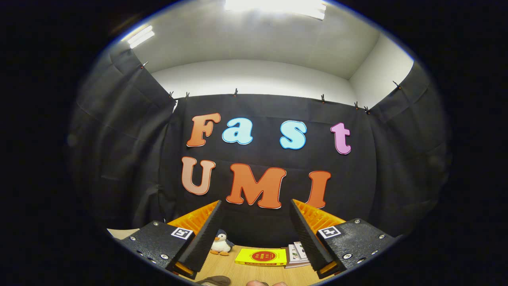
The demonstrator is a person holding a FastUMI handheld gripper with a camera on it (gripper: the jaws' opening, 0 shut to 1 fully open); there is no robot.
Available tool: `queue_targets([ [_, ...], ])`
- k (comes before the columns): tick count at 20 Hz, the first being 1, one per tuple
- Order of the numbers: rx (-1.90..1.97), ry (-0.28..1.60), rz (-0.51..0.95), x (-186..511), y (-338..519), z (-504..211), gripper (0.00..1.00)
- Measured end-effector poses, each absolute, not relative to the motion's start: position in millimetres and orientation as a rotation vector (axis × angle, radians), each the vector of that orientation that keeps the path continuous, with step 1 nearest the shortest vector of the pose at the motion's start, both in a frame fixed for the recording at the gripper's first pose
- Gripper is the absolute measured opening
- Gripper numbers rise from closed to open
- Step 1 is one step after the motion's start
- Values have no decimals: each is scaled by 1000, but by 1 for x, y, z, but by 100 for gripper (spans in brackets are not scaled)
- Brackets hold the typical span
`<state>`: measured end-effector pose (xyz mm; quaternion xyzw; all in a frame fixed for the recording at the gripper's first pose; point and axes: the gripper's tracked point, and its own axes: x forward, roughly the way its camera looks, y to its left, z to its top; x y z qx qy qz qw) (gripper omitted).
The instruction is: Open the storage box then place both shoes into the box .Put the left shoe in first, then the right shoe, with the right side of both shoes facing outward in a uniform manner.
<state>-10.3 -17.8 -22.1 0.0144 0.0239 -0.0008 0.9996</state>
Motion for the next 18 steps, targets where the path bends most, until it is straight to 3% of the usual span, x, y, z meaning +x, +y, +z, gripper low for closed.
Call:
queue_targets([
  [8, 152, 235, 55, -11, 12, -86, 99],
  [18, 434, 547, 222, -27, 112, -175, 98],
])
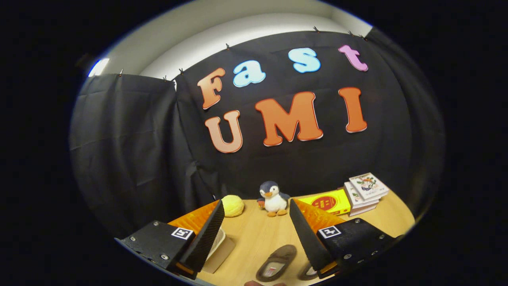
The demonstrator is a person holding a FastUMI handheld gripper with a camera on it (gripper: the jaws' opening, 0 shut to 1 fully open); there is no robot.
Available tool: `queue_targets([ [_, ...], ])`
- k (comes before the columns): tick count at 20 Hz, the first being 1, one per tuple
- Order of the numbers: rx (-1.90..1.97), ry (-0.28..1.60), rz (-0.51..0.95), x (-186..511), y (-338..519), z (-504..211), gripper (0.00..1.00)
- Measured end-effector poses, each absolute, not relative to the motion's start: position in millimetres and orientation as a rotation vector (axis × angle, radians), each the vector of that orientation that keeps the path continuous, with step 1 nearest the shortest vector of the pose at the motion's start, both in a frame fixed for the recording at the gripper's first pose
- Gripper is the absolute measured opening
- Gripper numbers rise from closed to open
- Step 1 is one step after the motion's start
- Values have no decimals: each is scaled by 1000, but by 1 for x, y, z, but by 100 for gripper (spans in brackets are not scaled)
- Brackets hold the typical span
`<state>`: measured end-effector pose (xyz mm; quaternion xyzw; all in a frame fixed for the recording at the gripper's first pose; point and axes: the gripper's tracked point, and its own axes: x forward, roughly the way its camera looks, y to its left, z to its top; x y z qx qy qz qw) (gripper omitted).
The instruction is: Open the storage box then place both shoes into the box .Put the left shoe in first, then the right shoe, with the right side of both shoes facing outward in a uniform manner.
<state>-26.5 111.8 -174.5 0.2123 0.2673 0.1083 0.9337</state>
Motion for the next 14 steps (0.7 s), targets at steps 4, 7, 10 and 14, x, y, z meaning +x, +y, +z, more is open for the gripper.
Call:
queue_targets([
  [4, 574, 723, 304, -35, 165, -218, 98],
  [7, 604, 867, 372, -53, 203, -251, 98],
  [10, 596, 971, 434, -70, 238, -275, 98],
  [14, 644, 1116, 527, -92, 292, -305, 98],
])
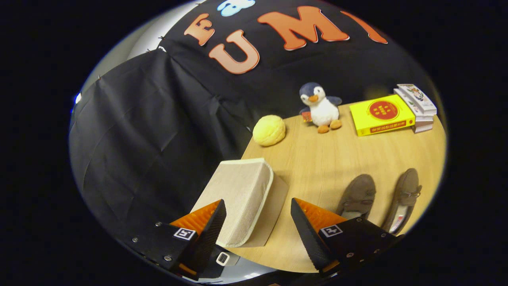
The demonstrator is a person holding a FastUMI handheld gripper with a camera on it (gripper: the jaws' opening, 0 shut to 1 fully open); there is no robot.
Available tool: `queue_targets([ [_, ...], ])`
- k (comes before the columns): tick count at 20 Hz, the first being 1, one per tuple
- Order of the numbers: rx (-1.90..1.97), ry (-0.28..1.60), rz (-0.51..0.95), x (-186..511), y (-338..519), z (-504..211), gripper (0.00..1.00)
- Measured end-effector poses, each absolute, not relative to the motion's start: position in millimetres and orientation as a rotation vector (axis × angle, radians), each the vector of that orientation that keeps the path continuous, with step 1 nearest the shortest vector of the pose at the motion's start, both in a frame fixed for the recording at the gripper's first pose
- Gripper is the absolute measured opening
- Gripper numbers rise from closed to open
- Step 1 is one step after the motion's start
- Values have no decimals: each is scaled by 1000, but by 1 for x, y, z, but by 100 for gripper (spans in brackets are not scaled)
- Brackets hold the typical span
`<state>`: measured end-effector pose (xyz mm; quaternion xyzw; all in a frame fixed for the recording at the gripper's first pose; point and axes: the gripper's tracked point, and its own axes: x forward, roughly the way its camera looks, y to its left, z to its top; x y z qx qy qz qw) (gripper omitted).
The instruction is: Open the storage box then place both shoes into the box .Put the left shoe in first, then the right shoe, with the right side of both shoes facing outward in a uniform manner.
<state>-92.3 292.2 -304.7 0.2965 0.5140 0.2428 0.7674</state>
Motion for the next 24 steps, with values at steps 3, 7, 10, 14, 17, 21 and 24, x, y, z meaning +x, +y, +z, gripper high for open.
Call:
queue_targets([
  [3, 682, 1189, 559, -105, 321, -323, 97],
  [7, 702, 1247, 601, -114, 347, -342, 96],
  [10, 741, 1293, 630, -121, 364, -358, 96],
  [14, 837, 1327, 676, -129, 379, -362, 96],
  [17, 899, 1324, 702, -131, 385, -357, 96],
  [21, 926, 1299, 734, -130, 375, -340, 88],
  [24, 1010, 1233, 779, -120, 368, -306, 78],
])
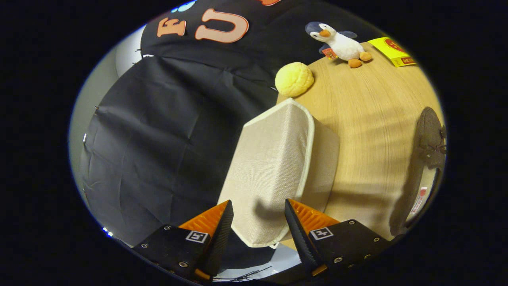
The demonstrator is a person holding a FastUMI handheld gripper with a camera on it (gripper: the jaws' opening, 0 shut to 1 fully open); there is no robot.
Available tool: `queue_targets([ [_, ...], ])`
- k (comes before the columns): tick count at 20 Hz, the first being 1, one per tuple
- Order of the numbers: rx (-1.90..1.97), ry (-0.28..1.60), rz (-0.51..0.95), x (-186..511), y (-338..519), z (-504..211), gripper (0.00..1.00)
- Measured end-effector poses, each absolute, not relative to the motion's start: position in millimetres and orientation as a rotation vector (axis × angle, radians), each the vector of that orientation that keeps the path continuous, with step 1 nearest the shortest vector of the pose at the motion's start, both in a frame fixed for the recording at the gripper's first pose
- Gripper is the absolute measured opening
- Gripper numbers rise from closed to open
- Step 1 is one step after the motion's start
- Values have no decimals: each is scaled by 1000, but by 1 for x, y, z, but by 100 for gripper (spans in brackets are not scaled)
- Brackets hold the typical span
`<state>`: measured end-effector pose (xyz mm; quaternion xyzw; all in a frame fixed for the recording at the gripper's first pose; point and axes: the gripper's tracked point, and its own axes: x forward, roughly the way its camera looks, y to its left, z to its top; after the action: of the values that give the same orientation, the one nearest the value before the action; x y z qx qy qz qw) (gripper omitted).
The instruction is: Open the storage box then place both shoes into the box .Put the left shoe in first, then the right shoe, with the right side of both shoes facing outward in a uniform manner.
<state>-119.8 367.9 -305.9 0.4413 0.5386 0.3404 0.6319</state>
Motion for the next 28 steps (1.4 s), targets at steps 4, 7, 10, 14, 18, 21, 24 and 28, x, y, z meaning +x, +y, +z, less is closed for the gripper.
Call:
queue_targets([
  [4, 867, 1242, 783, -126, 365, -336, 73],
  [7, 873, 1305, 759, -141, 374, -362, 79],
  [10, 961, 1279, 743, -133, 386, -363, 86],
  [14, 1103, 1287, 723, -129, 395, -364, 86],
  [18, 1201, 1225, 747, -118, 383, -339, 77],
  [21, 1274, 1164, 739, -99, 369, -320, 63],
  [24, 1260, 1110, 736, -87, 364, -297, 45],
  [28, 1129, 995, 820, -72, 385, -242, 30],
])
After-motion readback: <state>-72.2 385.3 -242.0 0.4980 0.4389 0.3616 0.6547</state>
